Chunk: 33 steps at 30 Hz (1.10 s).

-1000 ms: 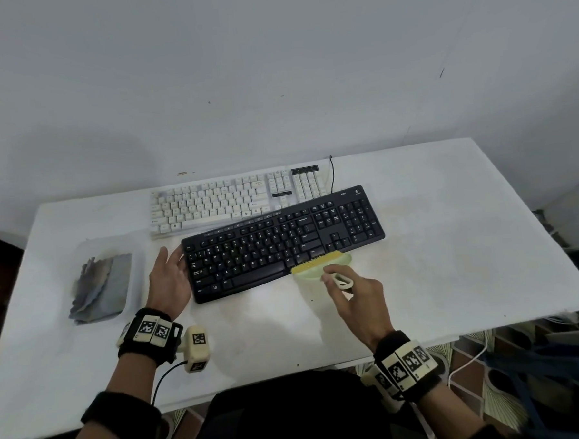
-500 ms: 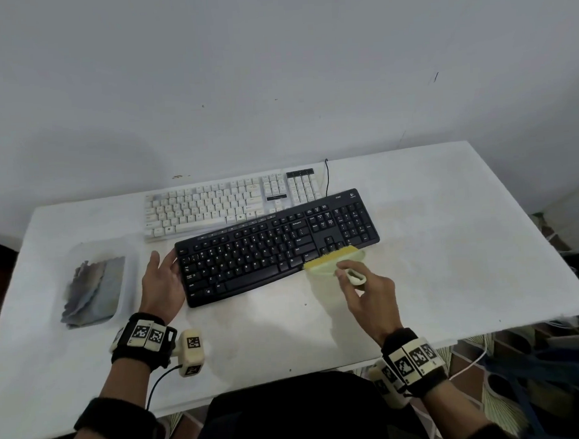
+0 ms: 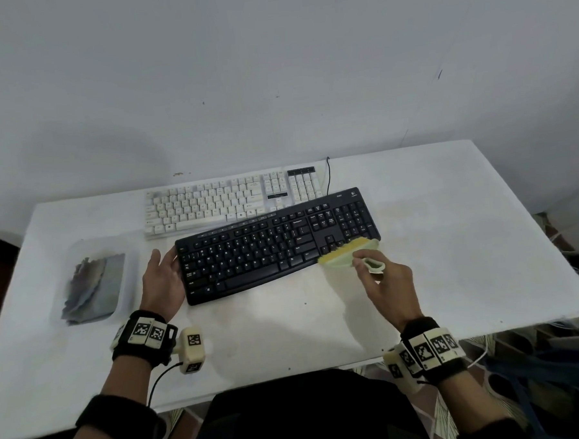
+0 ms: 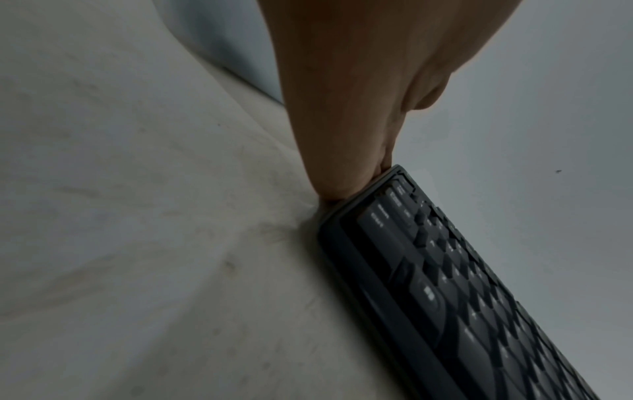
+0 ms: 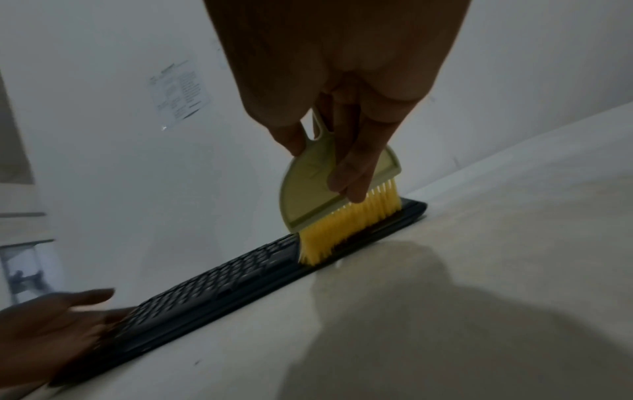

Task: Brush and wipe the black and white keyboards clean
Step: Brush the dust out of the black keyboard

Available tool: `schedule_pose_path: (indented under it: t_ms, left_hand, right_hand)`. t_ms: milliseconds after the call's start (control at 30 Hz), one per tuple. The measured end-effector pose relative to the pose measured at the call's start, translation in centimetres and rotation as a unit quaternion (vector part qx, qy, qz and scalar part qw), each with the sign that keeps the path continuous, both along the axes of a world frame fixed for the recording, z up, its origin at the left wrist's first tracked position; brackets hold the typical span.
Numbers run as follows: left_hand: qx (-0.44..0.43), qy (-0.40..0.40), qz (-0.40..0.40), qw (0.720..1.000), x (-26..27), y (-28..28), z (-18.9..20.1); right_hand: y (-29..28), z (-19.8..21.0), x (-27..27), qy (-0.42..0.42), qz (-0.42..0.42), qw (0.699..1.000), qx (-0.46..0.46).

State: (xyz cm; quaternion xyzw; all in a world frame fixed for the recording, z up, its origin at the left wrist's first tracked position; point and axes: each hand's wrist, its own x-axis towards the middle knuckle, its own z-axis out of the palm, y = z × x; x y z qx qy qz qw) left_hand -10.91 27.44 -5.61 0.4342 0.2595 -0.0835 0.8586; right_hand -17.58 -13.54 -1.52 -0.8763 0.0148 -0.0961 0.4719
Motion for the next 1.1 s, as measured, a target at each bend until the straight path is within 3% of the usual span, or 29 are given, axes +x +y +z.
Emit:
schedule_pose_path:
  t_ms: [233,500,733,967,1100]
  left_hand:
    - [0.012,0.006,0.002,1.000,-0.1,0.0,0.0]
    - [0.018,0.008,-0.003,1.000,-0.1,0.1,0.1]
    - [0.036,0.010,-0.005,0.999,0.0,0.1,0.0]
    - [0.050,0.020,-0.004,0.999,0.2,0.3,-0.1]
    - [0.062,0.026,0.005,0.998,0.0,0.3,-0.2]
  right_hand:
    - [-3.8,0.1,1.3,-0.008,-0.146,0.989,-0.010]
    - [-1.4,0.1,0.3,-0.007,-0.070,0.998,-0.005]
    - [-4.1,0.4,1.6,-0.017,-0.184,0.983,-0.011]
    - [-2.4,0.8,1.1,-0.007,-0.131,0.991,0.025]
    - [-4.1,0.6,1.6,-0.003,-0.182,0.983,0.005]
